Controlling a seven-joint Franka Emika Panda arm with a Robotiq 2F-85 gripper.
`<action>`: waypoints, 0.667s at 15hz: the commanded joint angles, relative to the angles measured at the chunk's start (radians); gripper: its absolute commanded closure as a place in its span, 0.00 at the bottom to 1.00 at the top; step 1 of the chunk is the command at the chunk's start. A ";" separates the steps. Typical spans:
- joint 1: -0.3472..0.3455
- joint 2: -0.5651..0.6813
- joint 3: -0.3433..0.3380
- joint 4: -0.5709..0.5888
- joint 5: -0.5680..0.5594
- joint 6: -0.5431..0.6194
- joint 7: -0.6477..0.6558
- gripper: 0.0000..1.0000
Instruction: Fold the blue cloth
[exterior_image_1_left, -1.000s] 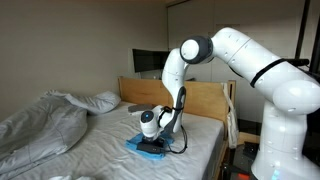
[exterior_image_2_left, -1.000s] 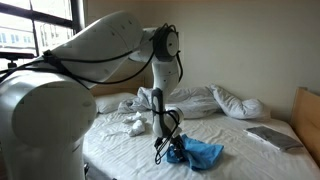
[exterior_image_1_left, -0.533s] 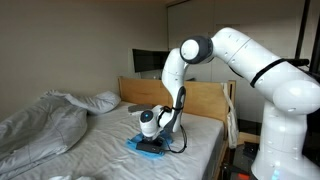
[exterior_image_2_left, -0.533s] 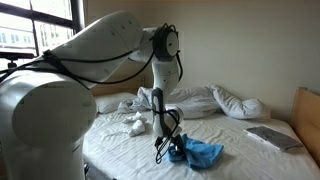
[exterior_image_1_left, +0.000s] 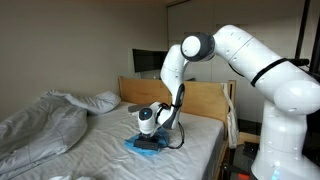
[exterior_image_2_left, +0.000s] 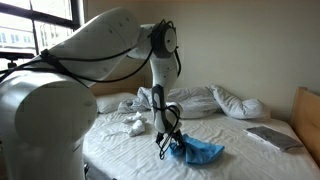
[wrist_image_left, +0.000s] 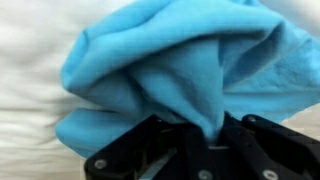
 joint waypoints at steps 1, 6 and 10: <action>0.017 -0.051 -0.010 -0.015 -0.036 -0.009 0.020 0.97; -0.047 0.043 0.016 0.006 0.006 0.108 -0.055 0.55; -0.132 0.120 0.026 0.013 0.018 0.306 -0.076 0.31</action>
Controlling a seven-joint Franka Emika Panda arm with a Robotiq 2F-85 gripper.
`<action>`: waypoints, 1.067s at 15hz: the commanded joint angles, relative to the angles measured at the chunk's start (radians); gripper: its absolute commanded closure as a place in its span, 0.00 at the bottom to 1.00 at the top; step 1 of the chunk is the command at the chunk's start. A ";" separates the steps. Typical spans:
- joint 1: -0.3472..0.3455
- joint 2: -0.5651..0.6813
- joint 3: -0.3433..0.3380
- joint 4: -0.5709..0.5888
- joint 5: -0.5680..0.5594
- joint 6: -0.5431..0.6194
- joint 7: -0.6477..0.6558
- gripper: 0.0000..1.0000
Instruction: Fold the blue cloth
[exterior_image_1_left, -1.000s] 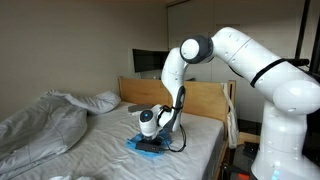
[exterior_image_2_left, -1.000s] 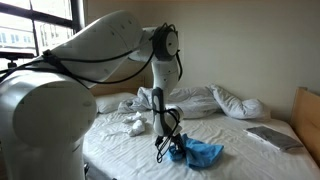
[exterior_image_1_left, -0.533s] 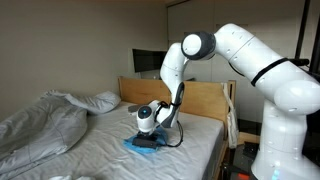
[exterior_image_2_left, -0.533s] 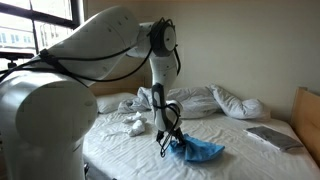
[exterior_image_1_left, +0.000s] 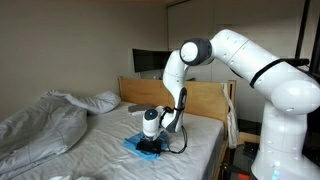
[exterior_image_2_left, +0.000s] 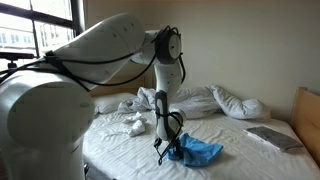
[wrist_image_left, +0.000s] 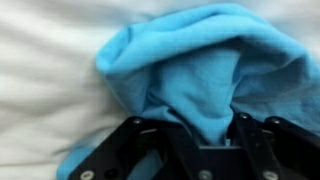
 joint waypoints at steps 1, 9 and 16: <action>-0.095 0.057 0.029 -0.003 0.028 0.168 -0.095 0.23; -0.098 0.015 0.012 0.092 -0.208 0.338 0.021 0.00; -0.152 -0.068 0.166 0.104 -0.301 0.294 0.024 0.00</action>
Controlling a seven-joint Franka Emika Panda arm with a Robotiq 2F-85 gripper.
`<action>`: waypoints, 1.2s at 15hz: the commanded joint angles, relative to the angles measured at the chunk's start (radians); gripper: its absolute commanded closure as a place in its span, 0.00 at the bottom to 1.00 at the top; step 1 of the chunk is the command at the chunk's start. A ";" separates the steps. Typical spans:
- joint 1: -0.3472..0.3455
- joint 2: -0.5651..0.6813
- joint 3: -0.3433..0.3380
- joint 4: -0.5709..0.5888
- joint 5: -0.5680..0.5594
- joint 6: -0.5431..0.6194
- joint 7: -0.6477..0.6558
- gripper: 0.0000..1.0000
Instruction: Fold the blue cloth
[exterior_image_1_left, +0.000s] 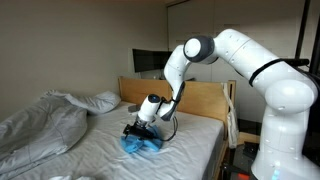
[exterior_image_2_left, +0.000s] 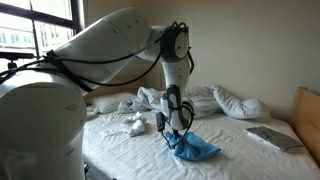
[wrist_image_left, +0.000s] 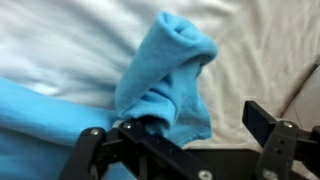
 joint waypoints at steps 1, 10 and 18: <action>-0.019 -0.039 0.044 -0.049 -0.023 -0.016 -0.001 0.00; 0.028 -0.094 0.098 -0.069 -0.050 -0.022 -0.007 0.00; 0.037 -0.068 0.088 -0.029 -0.023 -0.001 -0.007 0.00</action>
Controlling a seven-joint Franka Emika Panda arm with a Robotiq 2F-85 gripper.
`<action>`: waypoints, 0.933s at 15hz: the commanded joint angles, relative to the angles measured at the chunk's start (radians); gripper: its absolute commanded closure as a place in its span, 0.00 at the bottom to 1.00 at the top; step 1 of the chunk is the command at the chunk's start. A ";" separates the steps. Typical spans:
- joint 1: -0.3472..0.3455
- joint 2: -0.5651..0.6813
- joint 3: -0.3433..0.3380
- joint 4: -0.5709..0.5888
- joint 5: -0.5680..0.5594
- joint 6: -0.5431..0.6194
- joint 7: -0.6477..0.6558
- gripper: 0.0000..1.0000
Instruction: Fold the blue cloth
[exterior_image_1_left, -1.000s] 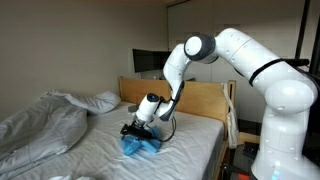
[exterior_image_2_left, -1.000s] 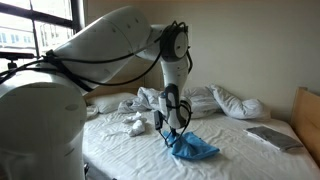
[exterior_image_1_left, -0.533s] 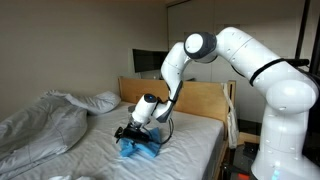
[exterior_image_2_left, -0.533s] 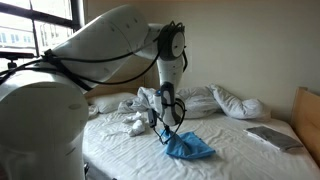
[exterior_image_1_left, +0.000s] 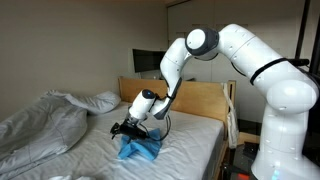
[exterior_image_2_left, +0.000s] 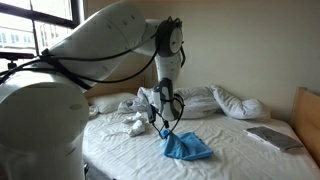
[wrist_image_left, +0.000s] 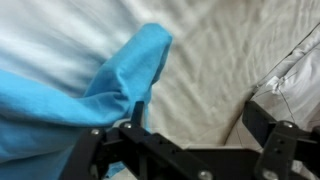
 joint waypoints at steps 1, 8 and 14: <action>0.000 0.001 0.001 0.000 0.000 0.000 0.000 0.00; -0.011 0.048 0.103 0.013 0.122 -0.114 0.000 0.00; 0.019 0.116 0.247 0.048 0.397 -0.184 0.001 0.00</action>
